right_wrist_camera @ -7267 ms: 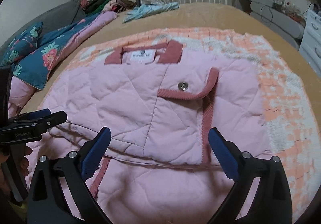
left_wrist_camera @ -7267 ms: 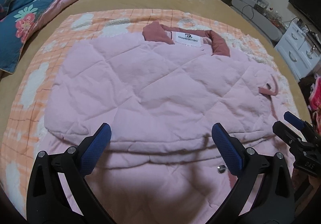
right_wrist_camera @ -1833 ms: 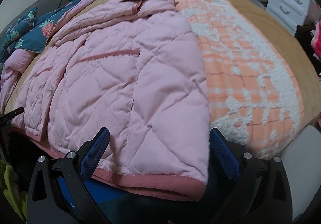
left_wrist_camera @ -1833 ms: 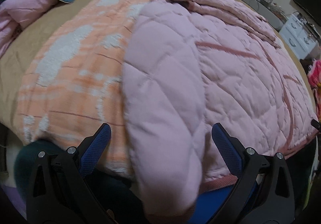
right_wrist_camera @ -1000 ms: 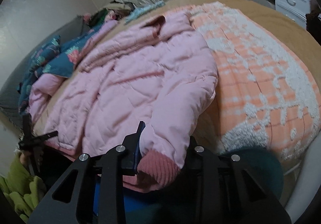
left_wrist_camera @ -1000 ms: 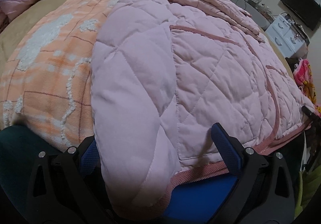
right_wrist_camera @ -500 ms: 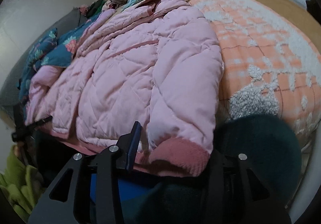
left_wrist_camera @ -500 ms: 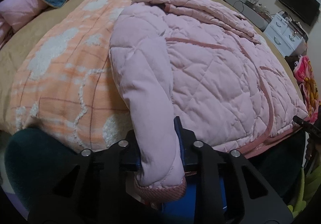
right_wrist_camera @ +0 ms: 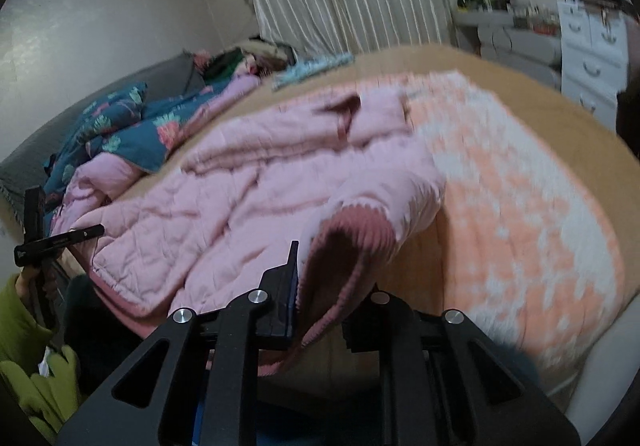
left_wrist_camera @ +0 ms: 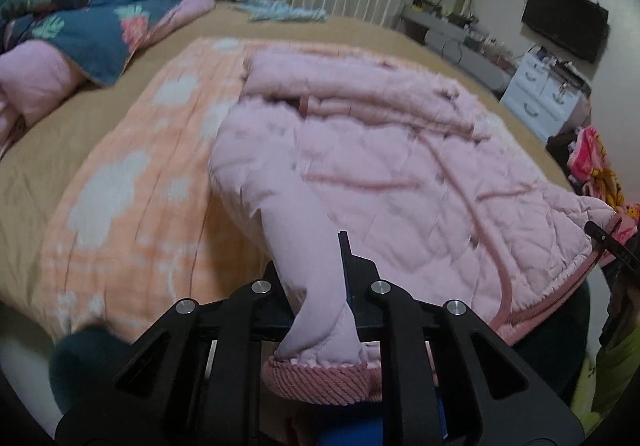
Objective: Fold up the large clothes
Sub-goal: 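Lift the hem with both grippers and fold it up toward the collar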
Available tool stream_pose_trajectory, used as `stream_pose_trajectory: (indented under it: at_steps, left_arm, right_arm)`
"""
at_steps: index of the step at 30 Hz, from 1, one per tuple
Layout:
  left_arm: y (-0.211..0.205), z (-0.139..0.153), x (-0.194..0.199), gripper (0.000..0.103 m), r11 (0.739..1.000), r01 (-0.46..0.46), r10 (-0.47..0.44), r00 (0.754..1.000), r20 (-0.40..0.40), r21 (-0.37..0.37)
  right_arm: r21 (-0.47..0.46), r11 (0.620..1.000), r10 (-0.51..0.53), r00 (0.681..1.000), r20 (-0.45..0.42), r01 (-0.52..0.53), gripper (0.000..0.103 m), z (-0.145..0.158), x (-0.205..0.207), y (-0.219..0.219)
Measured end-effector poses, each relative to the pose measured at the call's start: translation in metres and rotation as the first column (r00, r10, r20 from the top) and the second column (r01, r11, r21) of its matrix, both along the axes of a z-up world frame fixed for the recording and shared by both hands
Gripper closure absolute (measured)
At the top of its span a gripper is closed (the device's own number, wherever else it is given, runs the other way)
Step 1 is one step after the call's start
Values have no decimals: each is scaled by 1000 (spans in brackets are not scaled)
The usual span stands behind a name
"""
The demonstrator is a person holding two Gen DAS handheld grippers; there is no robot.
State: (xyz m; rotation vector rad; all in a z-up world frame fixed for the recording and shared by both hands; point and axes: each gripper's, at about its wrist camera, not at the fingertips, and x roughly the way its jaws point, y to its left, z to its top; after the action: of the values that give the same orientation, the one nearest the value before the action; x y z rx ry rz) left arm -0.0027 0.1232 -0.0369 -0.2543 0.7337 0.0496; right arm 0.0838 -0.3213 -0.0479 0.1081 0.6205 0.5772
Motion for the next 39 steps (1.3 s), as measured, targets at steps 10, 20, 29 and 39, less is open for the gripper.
stream_pose_trajectory:
  at_steps: [10, 20, 29, 39]
  left_arm:
    - [14, 48, 39, 95, 999, -39, 39, 992, 122, 0]
    - [23, 70, 65, 95, 998, -57, 55, 985, 165, 5]
    - [29, 86, 92, 94, 997, -71, 67, 981, 182, 15]
    - [36, 107, 123, 94, 995, -94, 87, 977, 196, 22]
  right_arm:
    - [96, 995, -43, 999, 30, 40, 88, 40, 40, -6]
    - [113, 992, -63, 997, 47, 57, 88, 67, 74, 3]
    - [121, 988, -96, 995, 29, 92, 88, 82, 107, 8]
    - [132, 986, -113, 992, 47, 106, 88, 105, 138, 14]
